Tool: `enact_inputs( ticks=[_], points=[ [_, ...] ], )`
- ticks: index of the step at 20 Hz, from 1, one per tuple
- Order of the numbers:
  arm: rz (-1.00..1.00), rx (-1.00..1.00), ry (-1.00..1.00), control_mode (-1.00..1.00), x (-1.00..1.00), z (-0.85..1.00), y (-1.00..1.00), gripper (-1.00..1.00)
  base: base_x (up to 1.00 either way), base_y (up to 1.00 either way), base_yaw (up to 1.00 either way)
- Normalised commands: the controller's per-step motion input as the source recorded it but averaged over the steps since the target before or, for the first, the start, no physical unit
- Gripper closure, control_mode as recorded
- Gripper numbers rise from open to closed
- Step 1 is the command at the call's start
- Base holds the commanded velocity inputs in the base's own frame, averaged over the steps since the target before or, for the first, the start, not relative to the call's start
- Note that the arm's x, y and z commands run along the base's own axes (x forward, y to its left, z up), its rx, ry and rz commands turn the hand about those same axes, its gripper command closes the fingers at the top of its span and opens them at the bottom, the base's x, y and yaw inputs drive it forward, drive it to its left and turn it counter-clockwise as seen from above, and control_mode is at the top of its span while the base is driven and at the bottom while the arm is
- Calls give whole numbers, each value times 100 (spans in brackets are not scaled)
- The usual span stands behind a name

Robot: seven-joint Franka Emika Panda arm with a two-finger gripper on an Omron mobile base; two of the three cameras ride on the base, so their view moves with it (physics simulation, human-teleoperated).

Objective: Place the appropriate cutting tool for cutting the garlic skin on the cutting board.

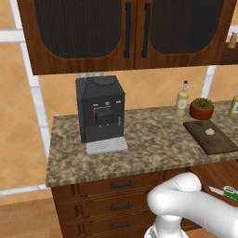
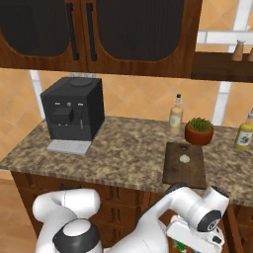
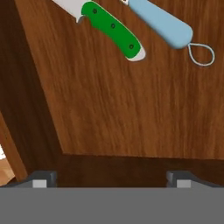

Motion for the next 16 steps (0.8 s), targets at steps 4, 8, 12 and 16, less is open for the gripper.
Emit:
enact_inputs(
  ticks=[4,8,12,16],
  points=[
    [1,1,-4,-100,47,-16,3,-100,0,0,0],
    [6,1,-23,-100,24,-34,6,-100,0,0,0],
    [5,2,-38,-100,0,-26,26,-100,0,0,0],
    [0,-5,-6,-100,19,-4,25,-100,0,0,0]
  ],
)
